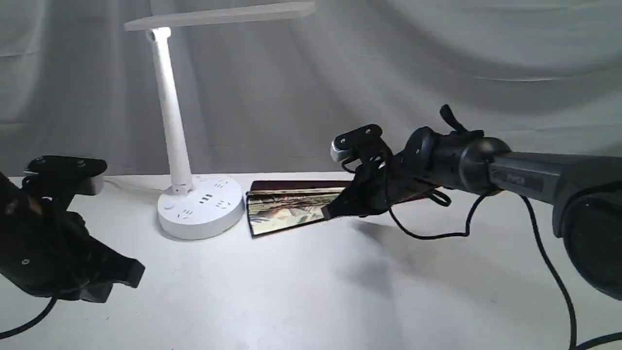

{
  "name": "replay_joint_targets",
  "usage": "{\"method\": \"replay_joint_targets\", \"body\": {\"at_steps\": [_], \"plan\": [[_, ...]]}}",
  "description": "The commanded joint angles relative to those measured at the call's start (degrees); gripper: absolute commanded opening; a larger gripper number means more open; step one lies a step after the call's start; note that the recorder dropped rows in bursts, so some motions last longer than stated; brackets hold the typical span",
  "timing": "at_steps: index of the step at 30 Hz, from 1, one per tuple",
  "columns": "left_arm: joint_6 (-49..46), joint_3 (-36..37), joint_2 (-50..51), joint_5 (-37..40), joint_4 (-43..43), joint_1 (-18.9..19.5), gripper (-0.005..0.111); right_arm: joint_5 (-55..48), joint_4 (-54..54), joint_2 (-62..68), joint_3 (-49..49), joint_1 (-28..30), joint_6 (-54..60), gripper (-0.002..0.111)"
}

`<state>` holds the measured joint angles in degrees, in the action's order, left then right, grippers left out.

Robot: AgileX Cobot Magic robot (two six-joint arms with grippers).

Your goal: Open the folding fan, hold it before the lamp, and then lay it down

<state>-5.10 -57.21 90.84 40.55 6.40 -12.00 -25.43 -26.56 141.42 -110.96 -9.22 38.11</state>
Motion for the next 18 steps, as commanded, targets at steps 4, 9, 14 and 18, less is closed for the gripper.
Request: {"method": "replay_joint_targets", "body": {"at_steps": [4,9,14,18], "plan": [[-0.16,-0.43,-0.05,-0.07,0.2,-0.23,0.0,5.11,-1.34,1.93,-0.46,0.03,8.18,0.0],[-0.16,-0.43,-0.05,-0.18,0.2,-0.23,0.0,7.23,-5.21,2.16,-0.46,0.03,12.68,0.0],[-0.16,-0.43,-0.05,-0.18,0.2,-0.23,0.0,10.27,-11.38,2.29,-0.46,0.03,19.24,0.0],[-0.16,-0.43,-0.05,-0.18,0.2,-0.23,0.0,12.1,-20.3,2.29,-0.46,1.32,18.61,0.0]]}}
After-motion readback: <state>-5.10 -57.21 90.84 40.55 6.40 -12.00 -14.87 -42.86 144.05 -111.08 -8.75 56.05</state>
